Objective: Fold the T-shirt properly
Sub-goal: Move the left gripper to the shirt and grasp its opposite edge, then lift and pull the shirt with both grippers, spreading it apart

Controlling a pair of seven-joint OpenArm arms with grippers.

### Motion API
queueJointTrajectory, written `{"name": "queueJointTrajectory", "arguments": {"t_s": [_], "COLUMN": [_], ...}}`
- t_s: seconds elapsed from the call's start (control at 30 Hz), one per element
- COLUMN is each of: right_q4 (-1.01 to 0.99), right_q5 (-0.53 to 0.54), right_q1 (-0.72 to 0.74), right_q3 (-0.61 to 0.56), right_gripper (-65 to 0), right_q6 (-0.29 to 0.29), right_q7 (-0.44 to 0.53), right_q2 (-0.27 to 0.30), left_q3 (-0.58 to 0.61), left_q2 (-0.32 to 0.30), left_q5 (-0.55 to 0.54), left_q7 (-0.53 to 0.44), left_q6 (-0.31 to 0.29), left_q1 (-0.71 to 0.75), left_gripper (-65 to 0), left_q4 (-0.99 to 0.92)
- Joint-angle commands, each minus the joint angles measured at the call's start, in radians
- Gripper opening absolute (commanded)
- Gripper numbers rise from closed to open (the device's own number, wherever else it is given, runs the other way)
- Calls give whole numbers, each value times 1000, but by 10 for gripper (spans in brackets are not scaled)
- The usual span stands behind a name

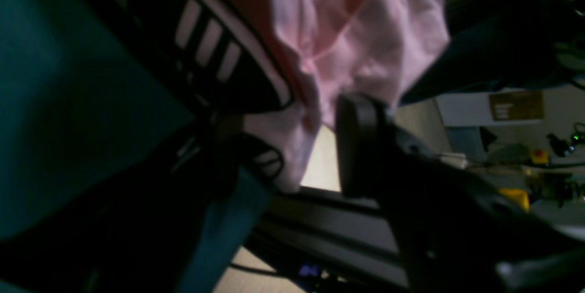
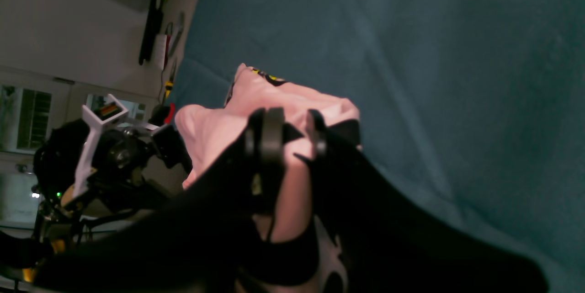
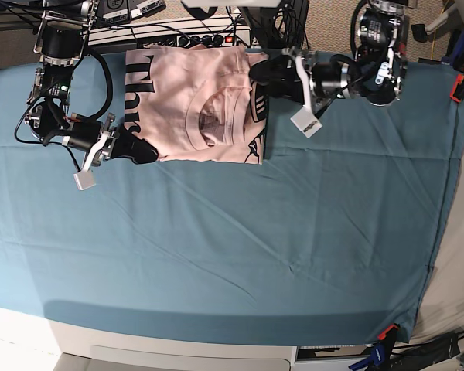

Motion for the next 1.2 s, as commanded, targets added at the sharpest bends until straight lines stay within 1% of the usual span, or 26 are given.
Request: {"name": "queueJointTrajectory", "arguments": {"t_s": [0.0,0.1,0.2,0.33,0.4,0.63,0.7,0.83,0.9,0.93,0.97,1.0,1.1,1.13,1.17], "right_q4": [17,17,17,16,16,17,17,17,17,17,17,16,17,17,17], "right_q5": [31,31,31,31,31,31,31,31,31,31,31,31,31,31,31], "right_q1": [16,16,16,16,16,16,16,16,16,16,16,16,16,16,16], "right_q3": [5,5,5,5,5,5,5,5,5,5,5,5,5,5,5], "right_gripper": [-584,-584,-584,-584,-584,-584,-584,-584,-584,-584,-584,-584,-584,-584,-584], "right_q6": [2,2,2,2,2,2,2,2,2,2,2,2,2,2,2], "right_q7": [10,10,10,10,10,10,10,10,10,10,10,10,10,10,10], "right_q2": [15,15,14,15,15,15,14,14,14,14,14,15,14,15,15], "left_q3": [2,30,66,105,116,119,119,133,149,159,169,176,183,183,182], "left_q2": [5,7,8,8,8,12,28,77,89,91,91,90,90,90,90], "left_q5": [-6,77,108,117,119,120,130,190,214,231,249,263,278,281,288], "left_q7": [-22,-48,-57,-57,-57,-68,-71,-94,-95,-103,-114,-120,-119,-119,-118], "left_q6": [3,43,47,46,46,43,43,48,51,66,74,78,85,84,84], "left_q1": [-2,5,27,55,61,61,61,60,57,56,55,55,53,50,47], "left_gripper": [-319,-319,-319,-319,-303,-298,-298,-298,-299,-309,-337,-386,-609,-650,-650], "left_q4": [16,16,16,16,16,16,16,16,16,16,16,16,16,16,16]}}
